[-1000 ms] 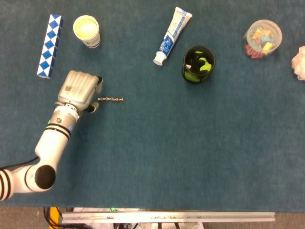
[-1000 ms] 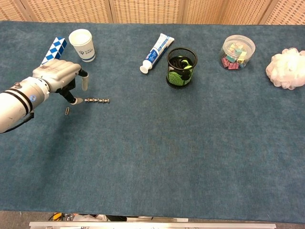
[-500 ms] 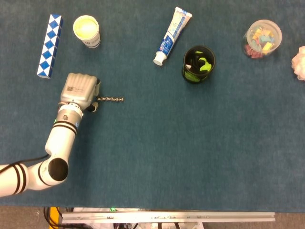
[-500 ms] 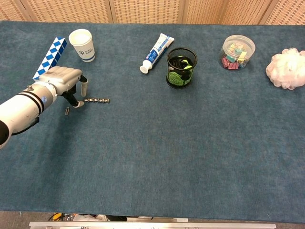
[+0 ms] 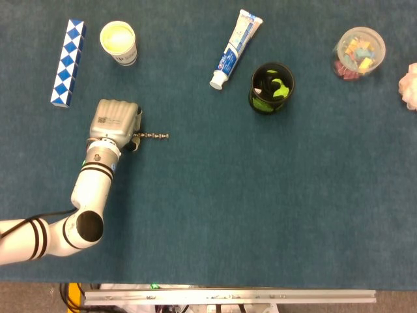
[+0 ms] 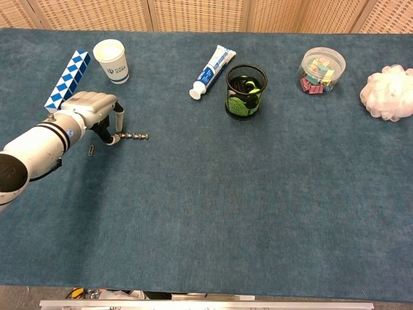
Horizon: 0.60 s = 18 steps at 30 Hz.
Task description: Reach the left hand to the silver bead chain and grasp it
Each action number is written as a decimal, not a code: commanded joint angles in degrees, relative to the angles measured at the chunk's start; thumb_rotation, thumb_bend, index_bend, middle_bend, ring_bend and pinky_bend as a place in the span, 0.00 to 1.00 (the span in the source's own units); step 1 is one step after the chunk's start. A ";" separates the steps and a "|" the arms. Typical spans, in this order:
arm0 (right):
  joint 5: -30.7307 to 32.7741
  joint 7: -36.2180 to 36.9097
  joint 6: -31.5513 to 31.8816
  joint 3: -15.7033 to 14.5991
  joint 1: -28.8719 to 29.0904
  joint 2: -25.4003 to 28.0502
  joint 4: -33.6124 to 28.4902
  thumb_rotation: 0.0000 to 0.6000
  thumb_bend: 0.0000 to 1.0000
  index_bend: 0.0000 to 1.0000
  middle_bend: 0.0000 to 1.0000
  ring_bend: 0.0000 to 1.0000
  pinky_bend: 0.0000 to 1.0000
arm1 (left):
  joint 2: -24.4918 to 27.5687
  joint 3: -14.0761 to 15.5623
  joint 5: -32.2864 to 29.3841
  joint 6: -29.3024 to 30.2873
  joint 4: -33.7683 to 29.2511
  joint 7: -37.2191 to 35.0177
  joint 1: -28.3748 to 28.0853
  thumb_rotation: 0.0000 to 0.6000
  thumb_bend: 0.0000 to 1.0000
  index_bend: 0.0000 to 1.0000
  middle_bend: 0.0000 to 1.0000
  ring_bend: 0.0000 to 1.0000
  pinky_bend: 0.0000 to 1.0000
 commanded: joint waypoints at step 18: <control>0.16 0.49 0.29 0.14 -0.46 0.06 0.38 1.00 0.28 0.51 0.53 0.44 0.47 | -1.03 0.87 -2.01 0.44 1.10 -0.55 -1.31 1.00 0.31 0.52 1.00 1.00 1.00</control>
